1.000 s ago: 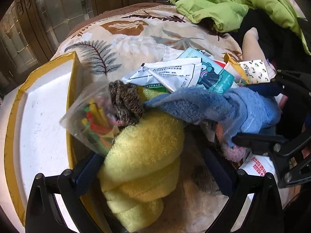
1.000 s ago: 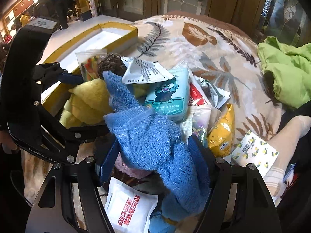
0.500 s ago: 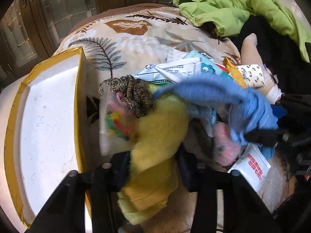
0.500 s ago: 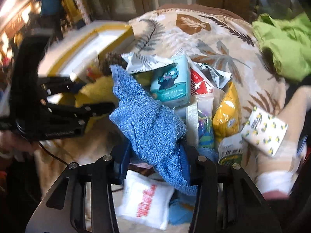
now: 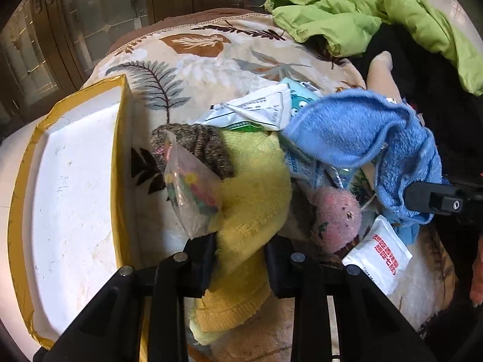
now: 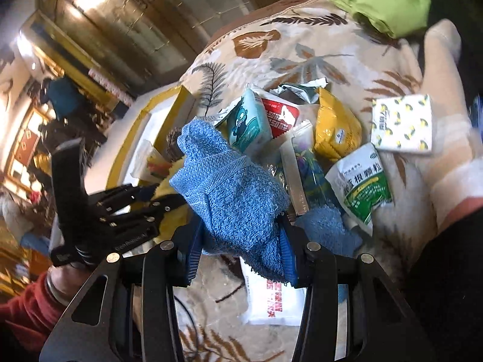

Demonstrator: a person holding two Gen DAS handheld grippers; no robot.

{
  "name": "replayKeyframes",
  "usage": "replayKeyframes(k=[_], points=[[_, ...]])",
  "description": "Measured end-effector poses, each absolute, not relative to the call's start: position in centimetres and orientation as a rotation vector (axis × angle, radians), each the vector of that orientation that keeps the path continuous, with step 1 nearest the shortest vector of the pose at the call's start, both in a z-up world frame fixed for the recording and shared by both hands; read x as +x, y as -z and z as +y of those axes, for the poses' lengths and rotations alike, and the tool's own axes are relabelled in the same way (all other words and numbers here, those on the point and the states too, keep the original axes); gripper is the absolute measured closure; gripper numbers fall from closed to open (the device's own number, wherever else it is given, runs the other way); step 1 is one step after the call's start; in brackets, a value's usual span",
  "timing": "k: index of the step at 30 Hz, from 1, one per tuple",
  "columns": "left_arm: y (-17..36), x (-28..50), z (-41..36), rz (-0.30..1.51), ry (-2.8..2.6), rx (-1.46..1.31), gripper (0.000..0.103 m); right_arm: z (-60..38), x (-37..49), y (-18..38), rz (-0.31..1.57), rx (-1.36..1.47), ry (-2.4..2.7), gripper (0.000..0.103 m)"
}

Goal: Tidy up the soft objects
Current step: 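Lift both towels off the pile and carry them toward the white tray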

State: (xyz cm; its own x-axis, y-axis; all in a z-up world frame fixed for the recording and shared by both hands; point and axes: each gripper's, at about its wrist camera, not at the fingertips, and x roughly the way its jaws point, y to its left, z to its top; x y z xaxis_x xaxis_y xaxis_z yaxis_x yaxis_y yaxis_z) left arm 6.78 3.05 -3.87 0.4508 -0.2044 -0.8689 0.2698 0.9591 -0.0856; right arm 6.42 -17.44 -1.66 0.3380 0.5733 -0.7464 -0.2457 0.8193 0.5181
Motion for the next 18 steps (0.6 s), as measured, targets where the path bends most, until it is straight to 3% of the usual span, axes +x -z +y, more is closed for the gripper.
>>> replayKeyframes(k=[14,18], points=[[1.9,4.0,4.3,1.078,0.426,-0.013,0.079,-19.3,5.5,1.2,1.069,0.526,-0.568,0.060],[1.9,3.3,4.0,1.072,0.424,0.046,0.073,-19.8,5.4,1.2,1.072,0.539,-0.569,0.060]])
